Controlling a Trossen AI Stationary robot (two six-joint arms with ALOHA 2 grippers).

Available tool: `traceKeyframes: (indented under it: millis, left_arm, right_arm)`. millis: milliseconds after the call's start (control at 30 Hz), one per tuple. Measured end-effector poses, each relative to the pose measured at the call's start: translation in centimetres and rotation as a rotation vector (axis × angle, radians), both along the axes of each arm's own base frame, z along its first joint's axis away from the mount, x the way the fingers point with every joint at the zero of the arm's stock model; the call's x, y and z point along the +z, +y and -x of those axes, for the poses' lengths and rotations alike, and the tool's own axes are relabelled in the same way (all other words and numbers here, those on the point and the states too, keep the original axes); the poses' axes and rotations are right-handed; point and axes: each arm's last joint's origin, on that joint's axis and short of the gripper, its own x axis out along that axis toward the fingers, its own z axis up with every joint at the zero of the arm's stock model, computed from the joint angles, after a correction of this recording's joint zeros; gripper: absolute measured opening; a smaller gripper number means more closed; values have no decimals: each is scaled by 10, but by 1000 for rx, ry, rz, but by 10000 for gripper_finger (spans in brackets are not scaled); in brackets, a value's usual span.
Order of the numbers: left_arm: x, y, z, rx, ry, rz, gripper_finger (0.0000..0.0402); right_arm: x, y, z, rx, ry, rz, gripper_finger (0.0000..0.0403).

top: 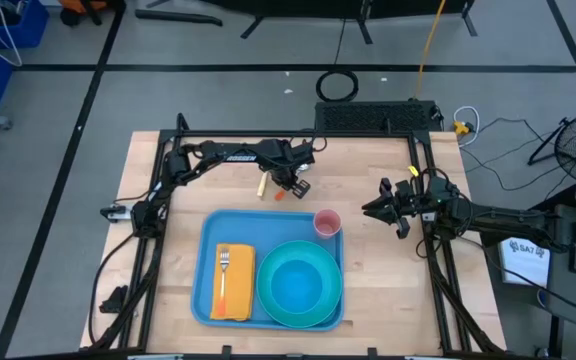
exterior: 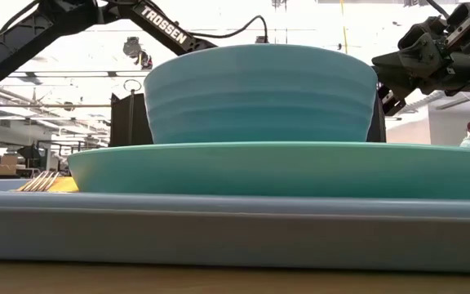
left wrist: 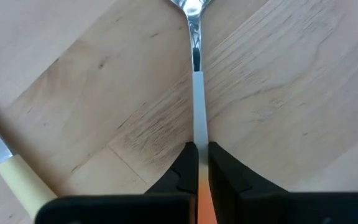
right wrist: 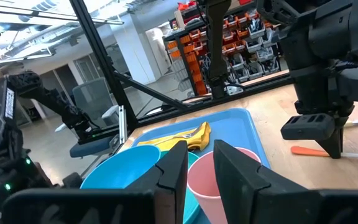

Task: Set up tray
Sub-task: Put the orange spoon on the yellow napkin to the right of the orange fork

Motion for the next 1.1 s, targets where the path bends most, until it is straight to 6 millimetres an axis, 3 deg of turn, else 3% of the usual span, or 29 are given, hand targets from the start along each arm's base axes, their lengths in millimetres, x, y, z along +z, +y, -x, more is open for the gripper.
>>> traceKeyframes:
  millis: [433,667,800,1100]
  left_arm:
    - [64,-1,9,-41,-74,-208,2]
    - [68,4,5,-99,-155,-206,7]
    - [66,16,4,-104,-219,-157,43]
    - [52,26,7,-114,-178,-124,165]
  right_arm:
    - [0,0,0,0,4,-2,68]
    - [0,0,0,0,3,0,68]
    - [0,0,0,0,1,1,68]
    - [0,0,0,0,0,-2,68]
